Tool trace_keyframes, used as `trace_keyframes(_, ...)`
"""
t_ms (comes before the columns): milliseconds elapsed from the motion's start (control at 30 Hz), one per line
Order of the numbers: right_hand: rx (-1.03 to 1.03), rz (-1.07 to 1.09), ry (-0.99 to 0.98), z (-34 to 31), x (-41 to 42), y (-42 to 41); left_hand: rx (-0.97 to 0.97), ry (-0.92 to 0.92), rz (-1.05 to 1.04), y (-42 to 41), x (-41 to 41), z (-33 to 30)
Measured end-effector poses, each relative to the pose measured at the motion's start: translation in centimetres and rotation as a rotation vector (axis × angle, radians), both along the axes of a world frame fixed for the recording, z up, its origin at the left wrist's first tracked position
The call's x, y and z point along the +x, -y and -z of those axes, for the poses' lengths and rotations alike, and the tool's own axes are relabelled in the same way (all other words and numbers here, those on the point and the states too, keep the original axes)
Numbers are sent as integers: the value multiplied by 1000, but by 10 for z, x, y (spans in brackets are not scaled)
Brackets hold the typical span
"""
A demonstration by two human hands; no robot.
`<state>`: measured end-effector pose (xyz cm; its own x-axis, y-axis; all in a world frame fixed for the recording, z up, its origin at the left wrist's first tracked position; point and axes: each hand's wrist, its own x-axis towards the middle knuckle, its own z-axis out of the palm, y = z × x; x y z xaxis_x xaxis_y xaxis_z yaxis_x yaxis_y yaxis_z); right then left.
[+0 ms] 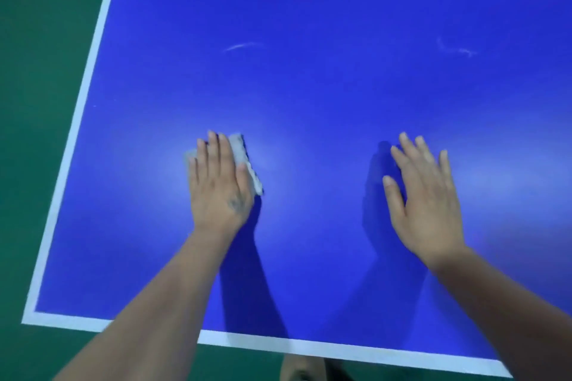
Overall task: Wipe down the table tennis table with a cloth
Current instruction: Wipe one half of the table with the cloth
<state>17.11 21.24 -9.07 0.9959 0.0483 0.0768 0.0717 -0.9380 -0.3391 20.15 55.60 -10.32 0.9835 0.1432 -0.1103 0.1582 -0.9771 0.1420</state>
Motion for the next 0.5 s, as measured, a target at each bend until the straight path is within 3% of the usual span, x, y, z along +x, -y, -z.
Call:
trace_keyframes(100,-69,50,-74,12,-36,4,-37,23,-87,12,57,3)
trace_keyframes(233,-76,55,-63,18,-38,4,-43,61,-12,66,89,7)
trace_keyframes(400,-89,60,-32,18,-38,3,-64,147,254,142,38,6)
trace_keyframes(500,-98,63,-17,18,-38,1,-77,93,372,160,-28,1)
